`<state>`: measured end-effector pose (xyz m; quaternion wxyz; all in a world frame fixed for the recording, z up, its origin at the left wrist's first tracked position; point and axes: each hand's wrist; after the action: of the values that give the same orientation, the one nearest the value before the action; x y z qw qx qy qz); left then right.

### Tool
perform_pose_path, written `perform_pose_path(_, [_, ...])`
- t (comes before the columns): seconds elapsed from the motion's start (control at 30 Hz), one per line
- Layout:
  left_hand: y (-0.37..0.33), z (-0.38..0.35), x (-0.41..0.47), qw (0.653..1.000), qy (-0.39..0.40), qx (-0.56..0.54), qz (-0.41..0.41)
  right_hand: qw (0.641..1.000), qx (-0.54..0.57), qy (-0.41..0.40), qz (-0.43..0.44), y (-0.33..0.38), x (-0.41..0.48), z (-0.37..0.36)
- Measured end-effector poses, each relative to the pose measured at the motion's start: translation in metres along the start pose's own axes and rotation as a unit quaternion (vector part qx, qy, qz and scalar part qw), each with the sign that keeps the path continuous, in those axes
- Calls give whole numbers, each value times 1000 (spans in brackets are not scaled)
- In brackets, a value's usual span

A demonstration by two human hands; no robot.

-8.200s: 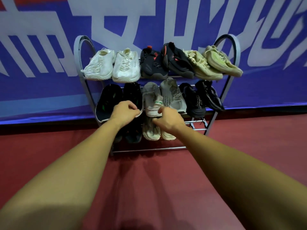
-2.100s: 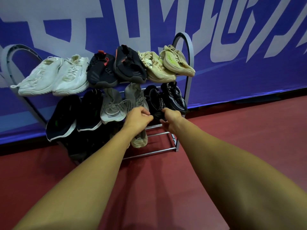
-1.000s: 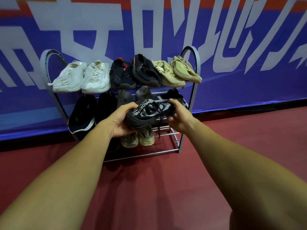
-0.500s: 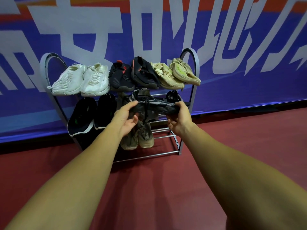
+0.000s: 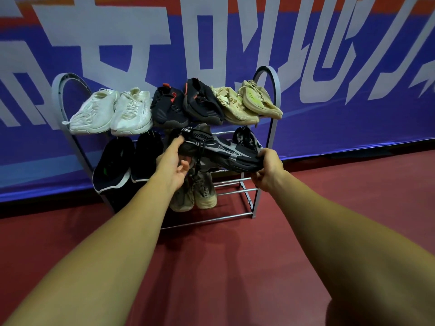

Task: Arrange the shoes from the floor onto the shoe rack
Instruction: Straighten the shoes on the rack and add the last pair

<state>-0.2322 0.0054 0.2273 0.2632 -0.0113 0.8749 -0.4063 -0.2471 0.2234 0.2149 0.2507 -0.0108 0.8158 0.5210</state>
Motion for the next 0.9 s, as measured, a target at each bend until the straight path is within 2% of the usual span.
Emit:
perform_pose_path(0.2, [9, -7, 1, 999, 25, 18, -14, 999, 24, 23, 7, 5, 3, 10])
perform_pose_path(0.43, [35, -28, -6, 973, 94, 211, 15, 996, 10, 88, 25, 3, -4, 1])
perform_pose_path(0.57, [46, -39, -2, 968, 75, 241, -2, 996, 14, 85, 18, -1, -11, -2])
perform_pose_path(0.73, [50, -50, -1, 977, 69, 202, 5, 997, 34, 73, 9, -4, -10, -4])
perform_pose_path(0.9, [57, -48, 1, 954, 75, 286, 47, 997, 29, 63, 14, -6, 3, -6])
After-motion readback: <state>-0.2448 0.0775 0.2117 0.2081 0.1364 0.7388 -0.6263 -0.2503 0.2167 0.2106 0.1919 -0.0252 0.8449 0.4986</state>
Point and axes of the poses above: each hand's wrist, its own x-axis towards the middle knuckle, its own z-axis out of the back of the hand, y = z × x, and after that the axes turned 6 degrees about z, right-handed
